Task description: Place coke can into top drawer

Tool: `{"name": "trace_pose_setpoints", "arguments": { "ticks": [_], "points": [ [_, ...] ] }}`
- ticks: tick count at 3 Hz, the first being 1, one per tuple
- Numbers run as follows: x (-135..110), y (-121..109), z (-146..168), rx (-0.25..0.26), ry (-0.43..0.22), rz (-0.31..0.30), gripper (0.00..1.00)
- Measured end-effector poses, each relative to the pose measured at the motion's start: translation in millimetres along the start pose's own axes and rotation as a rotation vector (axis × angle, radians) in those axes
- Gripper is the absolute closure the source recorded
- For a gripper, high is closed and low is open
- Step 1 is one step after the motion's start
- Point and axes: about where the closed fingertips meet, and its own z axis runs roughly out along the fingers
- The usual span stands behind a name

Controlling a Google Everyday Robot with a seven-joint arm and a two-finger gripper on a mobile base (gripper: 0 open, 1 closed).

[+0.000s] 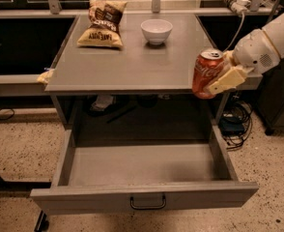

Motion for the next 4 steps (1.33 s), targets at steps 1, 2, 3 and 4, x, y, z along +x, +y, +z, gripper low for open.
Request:
{"name": "trace_pose_setpoints", "arguments": {
  "ticks": [1, 2, 3, 4],
  "points": [
    [41, 7, 25, -0.032, 0.006, 0.048, 1.00],
    [94, 22, 72, -0.082, 0.019, 0.083, 1.00],
    [131, 36, 112, -0.105, 0.054, 0.091, 1.00],
    [134, 40, 119, -0.116, 0.059, 0.096, 1.00]
  ]
}}
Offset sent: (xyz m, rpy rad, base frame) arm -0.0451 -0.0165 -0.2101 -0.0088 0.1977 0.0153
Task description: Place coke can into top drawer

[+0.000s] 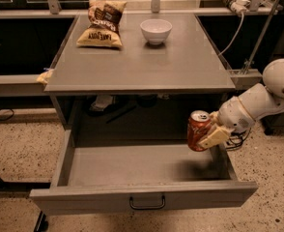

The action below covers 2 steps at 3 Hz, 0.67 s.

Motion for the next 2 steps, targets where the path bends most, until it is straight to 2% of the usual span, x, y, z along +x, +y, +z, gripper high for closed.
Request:
{"name": "trace_pose_setpoints", "arguments": {
  "ticks": [1, 2],
  "points": [
    [13, 0, 19, 0.015, 0.015, -0.020, 1.00],
    [15, 5, 47, 0.067, 0.044, -0.090, 1.00]
  ]
}}
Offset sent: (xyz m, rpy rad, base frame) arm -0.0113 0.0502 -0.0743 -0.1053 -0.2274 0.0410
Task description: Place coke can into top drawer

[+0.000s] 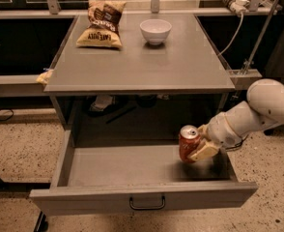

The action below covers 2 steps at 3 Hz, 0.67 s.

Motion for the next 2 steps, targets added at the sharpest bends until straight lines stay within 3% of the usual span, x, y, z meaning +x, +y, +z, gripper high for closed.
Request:
{"name": "trace_pose_setpoints", "arguments": {
  "ticks": [1, 2],
  "points": [
    [-16, 17, 23, 0.083, 0.070, -0.074, 1.00],
    [-13, 23, 47, 0.116, 0.084, -0.090, 1.00]
  ]
}}
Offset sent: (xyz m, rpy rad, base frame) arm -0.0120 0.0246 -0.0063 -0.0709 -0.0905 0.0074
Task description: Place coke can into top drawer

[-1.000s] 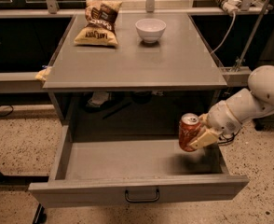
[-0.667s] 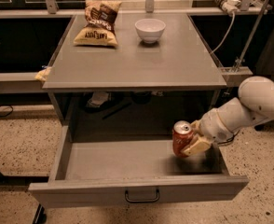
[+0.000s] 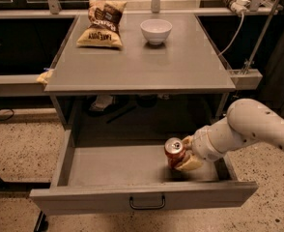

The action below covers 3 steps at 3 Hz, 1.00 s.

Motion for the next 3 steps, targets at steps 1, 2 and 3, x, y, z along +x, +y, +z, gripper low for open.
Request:
{"name": "trace_pose_setpoints", "arguments": {
  "ticks": [1, 2, 3],
  "points": [
    [0, 0, 0, 0.000, 0.000, 0.000, 1.00],
    [-6, -6, 6, 0.004, -0.029, -0.008, 1.00],
    [-14, -19, 13, 0.010, -0.085, -0.011, 1.00]
  ]
}}
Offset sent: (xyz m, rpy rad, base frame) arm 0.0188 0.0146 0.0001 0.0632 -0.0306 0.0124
